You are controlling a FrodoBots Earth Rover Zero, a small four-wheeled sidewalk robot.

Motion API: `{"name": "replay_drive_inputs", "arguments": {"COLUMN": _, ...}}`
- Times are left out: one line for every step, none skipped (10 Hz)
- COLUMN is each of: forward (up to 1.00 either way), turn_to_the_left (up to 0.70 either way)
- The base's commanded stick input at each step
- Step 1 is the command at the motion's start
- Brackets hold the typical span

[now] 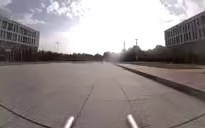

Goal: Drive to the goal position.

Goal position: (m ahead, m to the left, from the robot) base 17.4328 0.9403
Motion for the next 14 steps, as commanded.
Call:
{"name": "replay_drive_inputs", "arguments": {"forward": 1.00, "turn_to_the_left": 0.00}}
{"name": "replay_drive_inputs", "arguments": {"forward": 1.00, "turn_to_the_left": 0.00}}
{"name": "replay_drive_inputs", "arguments": {"forward": 1.00, "turn_to_the_left": 0.00}}
{"name": "replay_drive_inputs", "arguments": {"forward": 1.00, "turn_to_the_left": 0.00}}
{"name": "replay_drive_inputs", "arguments": {"forward": 1.00, "turn_to_the_left": 0.00}}
{"name": "replay_drive_inputs", "arguments": {"forward": 1.00, "turn_to_the_left": 0.06}}
{"name": "replay_drive_inputs", "arguments": {"forward": 1.00, "turn_to_the_left": 0.20}}
{"name": "replay_drive_inputs", "arguments": {"forward": 1.00, "turn_to_the_left": 0.36}}
{"name": "replay_drive_inputs", "arguments": {"forward": 1.00, "turn_to_the_left": 0.38}}
{"name": "replay_drive_inputs", "arguments": {"forward": 1.00, "turn_to_the_left": 0.08}}
{"name": "replay_drive_inputs", "arguments": {"forward": 0.84, "turn_to_the_left": 0.00}}
{"name": "replay_drive_inputs", "arguments": {"forward": 0.45, "turn_to_the_left": 0.00}}
{"name": "replay_drive_inputs", "arguments": {"forward": 0.14, "turn_to_the_left": 0.00}}
{"name": "replay_drive_inputs", "arguments": {"forward": 0.00, "turn_to_the_left": 0.00}}
